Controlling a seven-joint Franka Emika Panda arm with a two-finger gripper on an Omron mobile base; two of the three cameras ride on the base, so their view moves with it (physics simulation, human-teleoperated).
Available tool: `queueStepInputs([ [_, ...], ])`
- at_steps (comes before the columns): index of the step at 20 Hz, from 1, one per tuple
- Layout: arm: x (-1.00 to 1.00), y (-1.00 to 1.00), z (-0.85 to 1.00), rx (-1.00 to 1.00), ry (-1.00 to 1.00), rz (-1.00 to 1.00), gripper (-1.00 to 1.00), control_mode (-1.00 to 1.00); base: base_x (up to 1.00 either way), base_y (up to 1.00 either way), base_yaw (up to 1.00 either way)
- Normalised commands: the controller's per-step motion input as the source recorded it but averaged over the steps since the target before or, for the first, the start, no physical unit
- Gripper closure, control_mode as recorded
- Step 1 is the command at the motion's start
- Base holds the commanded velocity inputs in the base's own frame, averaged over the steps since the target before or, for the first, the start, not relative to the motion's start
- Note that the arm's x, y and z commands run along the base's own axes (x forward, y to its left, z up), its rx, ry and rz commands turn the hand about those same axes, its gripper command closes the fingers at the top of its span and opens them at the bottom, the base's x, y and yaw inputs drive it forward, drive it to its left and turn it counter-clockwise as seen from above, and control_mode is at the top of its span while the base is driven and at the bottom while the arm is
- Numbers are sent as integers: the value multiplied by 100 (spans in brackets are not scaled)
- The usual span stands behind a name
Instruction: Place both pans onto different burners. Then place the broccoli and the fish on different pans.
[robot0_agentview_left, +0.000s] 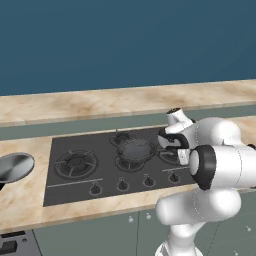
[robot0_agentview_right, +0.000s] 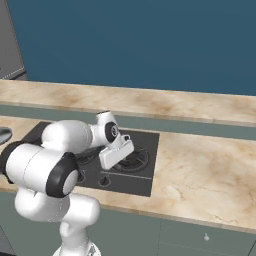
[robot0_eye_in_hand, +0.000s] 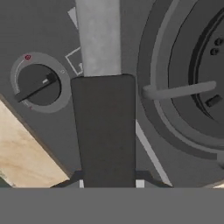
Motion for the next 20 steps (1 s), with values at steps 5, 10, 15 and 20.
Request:
queueStepInputs([
  [5,38,7,-15,0,2,16,100,-100,0,0,0],
  [10,29,0,-31,0,0,7,100,-100,0,0,0],
  [15,15,5,-31,0,0,6,100,-100,0,0,0],
  [20,5,16,-14,0,1,5,100,-100,0,0,0],
])
